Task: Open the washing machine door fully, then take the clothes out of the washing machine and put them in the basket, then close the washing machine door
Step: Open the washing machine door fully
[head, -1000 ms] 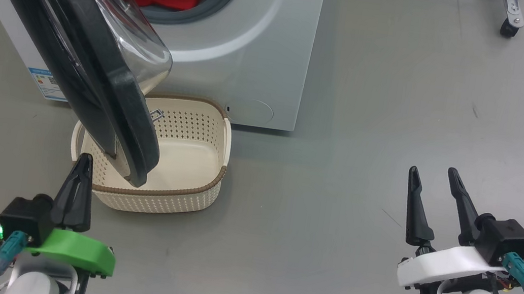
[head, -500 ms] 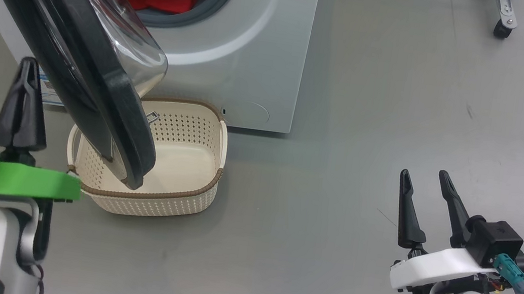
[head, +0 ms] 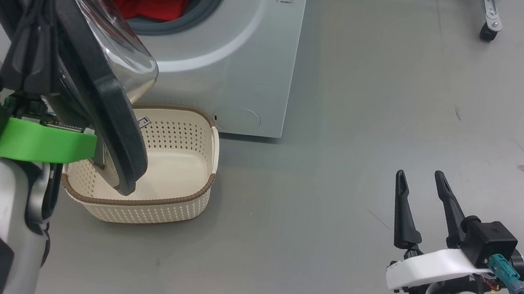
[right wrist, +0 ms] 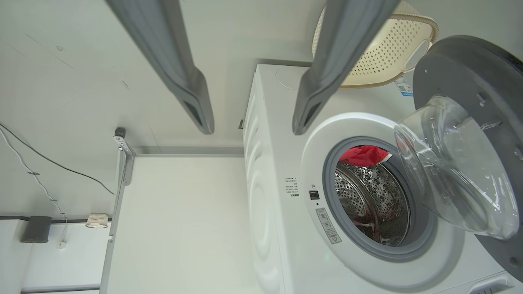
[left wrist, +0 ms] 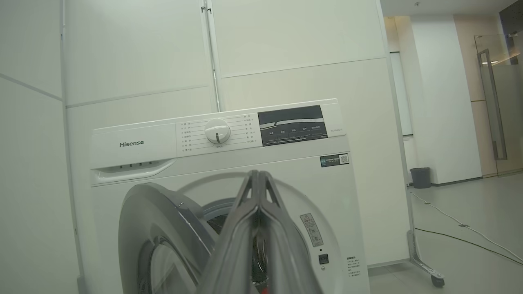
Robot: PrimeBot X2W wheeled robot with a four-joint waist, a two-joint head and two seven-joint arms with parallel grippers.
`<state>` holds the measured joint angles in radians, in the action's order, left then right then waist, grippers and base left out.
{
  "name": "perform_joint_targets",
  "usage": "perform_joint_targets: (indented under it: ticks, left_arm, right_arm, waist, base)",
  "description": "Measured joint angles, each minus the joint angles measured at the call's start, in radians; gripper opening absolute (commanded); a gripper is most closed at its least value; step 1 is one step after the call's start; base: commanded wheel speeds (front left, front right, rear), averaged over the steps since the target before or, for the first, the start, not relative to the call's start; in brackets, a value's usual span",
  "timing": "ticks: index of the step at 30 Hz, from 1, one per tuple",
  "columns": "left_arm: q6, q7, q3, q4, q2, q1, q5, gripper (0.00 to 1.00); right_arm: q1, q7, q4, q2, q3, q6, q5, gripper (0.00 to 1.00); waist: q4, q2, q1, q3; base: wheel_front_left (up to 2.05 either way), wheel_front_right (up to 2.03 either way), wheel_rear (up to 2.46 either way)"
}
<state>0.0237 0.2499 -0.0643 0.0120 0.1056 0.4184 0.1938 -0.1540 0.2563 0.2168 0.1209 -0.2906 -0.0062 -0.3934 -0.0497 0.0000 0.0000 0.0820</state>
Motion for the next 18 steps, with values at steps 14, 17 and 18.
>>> perform_joint_targets:
  ticks: [14,17,18]
  left_arm:
    - [0.052,-0.134,-0.131,0.085,-0.04,0.0,0.025,0.0]
    - [0.052,-0.149,-0.136,0.113,-0.048,-0.01,0.035,0.0]
    - [0.052,-0.157,-0.137,0.121,-0.05,-0.016,0.035,0.0]
  right_arm:
    - [0.0,0.0,0.0,-0.022,0.012,0.016,0.018,1.0]
    - [0.0,0.0,0.0,-0.026,0.018,0.017,0.018,1.0]
    - [0.0,0.0,0.0,-0.026,0.019,0.019,0.018,1.0]
  waist:
    - [-0.045,0.0,0.0,0.009]
    - [-0.056,0.0,0.0,0.015]
    - [-0.059,0.0,0.0,0.018]
  base:
    - [0.0,0.0,0.0]
    - [0.0,0.0,0.0]
    - [0.0,0.0,0.0]
